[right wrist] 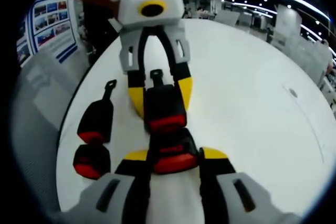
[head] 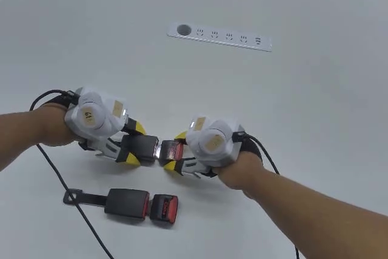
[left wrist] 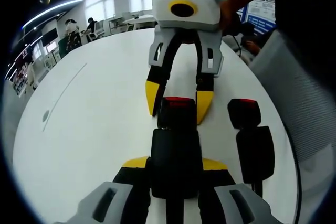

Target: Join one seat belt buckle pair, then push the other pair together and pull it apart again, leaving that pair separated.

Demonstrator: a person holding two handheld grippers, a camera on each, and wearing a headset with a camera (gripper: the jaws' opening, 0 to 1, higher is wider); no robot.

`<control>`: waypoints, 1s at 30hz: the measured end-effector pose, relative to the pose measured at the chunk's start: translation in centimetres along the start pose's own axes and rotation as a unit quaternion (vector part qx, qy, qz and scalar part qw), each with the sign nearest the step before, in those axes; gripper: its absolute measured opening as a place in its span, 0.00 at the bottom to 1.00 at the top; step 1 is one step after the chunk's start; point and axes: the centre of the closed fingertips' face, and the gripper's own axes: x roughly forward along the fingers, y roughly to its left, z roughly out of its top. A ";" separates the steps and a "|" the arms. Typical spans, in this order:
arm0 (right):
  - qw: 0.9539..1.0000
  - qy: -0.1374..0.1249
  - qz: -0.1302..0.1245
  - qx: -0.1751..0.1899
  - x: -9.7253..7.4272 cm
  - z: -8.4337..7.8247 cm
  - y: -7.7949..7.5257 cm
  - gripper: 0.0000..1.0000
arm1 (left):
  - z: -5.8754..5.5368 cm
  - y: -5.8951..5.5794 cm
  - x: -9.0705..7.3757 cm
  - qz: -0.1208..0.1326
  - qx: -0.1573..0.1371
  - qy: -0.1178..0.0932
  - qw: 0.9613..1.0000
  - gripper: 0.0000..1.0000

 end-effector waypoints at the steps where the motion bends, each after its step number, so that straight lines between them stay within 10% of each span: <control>1: 1.000 0.000 0.000 -0.001 0.0 0.0 0.0 0.36 | 0.0 0.0 0.0 0.000 -0.002 -0.002 1.000 0.35; 30: 1.000 -0.028 -0.008 0.011 -3.9 -4.3 -1.4 0.36 | 0.2 0.0 0.2 0.014 -0.041 -0.045 0.998 0.36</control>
